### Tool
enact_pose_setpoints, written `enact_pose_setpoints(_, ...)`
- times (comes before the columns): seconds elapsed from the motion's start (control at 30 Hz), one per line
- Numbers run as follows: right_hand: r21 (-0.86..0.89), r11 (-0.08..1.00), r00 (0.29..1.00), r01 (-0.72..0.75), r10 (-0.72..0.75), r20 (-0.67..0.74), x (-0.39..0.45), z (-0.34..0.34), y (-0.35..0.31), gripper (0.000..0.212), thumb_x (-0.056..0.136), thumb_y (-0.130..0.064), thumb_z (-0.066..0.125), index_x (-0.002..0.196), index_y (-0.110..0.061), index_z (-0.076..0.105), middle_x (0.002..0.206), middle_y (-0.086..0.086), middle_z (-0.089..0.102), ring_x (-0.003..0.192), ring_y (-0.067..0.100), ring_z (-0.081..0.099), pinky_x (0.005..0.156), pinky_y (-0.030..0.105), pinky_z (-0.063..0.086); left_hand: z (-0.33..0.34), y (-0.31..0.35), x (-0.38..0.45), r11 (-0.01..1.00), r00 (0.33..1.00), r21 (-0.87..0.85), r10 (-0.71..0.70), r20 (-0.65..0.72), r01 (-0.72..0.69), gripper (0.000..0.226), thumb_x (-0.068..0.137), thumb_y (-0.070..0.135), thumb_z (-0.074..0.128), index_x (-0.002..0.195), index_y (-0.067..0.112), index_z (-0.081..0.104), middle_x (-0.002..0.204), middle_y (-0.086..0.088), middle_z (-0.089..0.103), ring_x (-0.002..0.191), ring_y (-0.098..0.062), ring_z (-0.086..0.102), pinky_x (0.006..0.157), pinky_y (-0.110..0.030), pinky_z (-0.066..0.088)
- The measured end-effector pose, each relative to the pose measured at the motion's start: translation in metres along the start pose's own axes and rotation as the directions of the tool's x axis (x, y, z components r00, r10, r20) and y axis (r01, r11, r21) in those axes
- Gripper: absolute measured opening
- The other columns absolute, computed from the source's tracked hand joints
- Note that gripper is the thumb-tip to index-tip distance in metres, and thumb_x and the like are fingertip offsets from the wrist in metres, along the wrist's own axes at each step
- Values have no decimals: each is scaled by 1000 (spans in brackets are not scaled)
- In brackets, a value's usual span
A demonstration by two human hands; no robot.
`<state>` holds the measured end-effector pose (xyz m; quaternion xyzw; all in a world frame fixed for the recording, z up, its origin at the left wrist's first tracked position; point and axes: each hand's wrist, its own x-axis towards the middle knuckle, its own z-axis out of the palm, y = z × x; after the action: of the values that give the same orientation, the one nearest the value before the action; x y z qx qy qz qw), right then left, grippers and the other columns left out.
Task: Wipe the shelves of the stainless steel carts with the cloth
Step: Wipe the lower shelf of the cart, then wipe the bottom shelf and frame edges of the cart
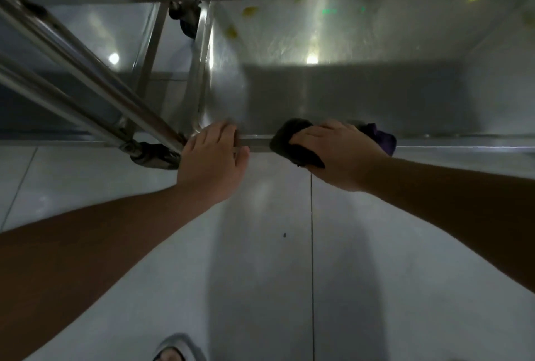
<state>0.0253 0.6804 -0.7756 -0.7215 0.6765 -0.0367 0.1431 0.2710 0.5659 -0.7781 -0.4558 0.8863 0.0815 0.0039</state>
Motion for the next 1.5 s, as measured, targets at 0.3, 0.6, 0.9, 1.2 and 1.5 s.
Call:
enact_pose_setpoints(0.3, -67, 980, 864, -187, 197, 463, -73, -49, -4, 36, 98, -44, 65, 131, -37, 56, 113, -8, 65, 97, 22, 64, 79, 40, 55, -17, 89, -73, 995, 955, -66, 88, 284, -72, 48, 101, 43, 50, 141, 17, 53, 127, -7, 62, 110, -28, 60, 84, -42, 49)
enact_pose_setpoints(0.6, -46, 871, 626, -489, 387, 677, -187, -111, -80, 32, 98, -44, 60, 121, -23, 54, 107, 1, 61, 94, 28, 59, 85, 44, 55, -139, 86, -196, 985, 632, 144, -51, 773, -97, 41, 104, 45, 39, 134, 19, 50, 123, -4, 58, 110, -25, 57, 82, -42, 40)
enact_pose_setpoints(0.9, -187, 934, 627, -305, 345, 698, -244, -306, -138, 32, 94, -28, 58, 125, -26, 50, 112, -3, 55, 103, 22, 51, 81, 36, 37, -365, 156, -196, 990, 684, 112, -25, 729, -84, 36, 104, 42, 41, 128, 18, 52, 103, -2, 48, 93, -22, 46, 79, -39, 37)
enact_pose_setpoints(1.2, -43, 858, 688, -512, 440, 578, -246, -542, -203, 27, 97, -32, 56, 123, -25, 52, 113, 0, 59, 99, 27, 54, 88, 44, 52, -582, 201, -187, 993, 747, -36, -59, 662, 110, 43, 105, 39, 45, 143, 22, 52, 135, -4, 58, 119, -25, 57, 99, -44, 50)
enact_pose_setpoints(1.5, 85, 698, 691, -711, 670, 272, -276, -716, -236, 16, 93, -43, 51, 100, -30, 56, 83, -7, 59, 70, 17, 58, 60, 33, 47, -747, 236, -158, 972, 860, -149, 231, 455, -182, 43, 104, 43, 47, 138, 18, 55, 135, -8, 58, 123, -31, 58, 100, -46, 51)
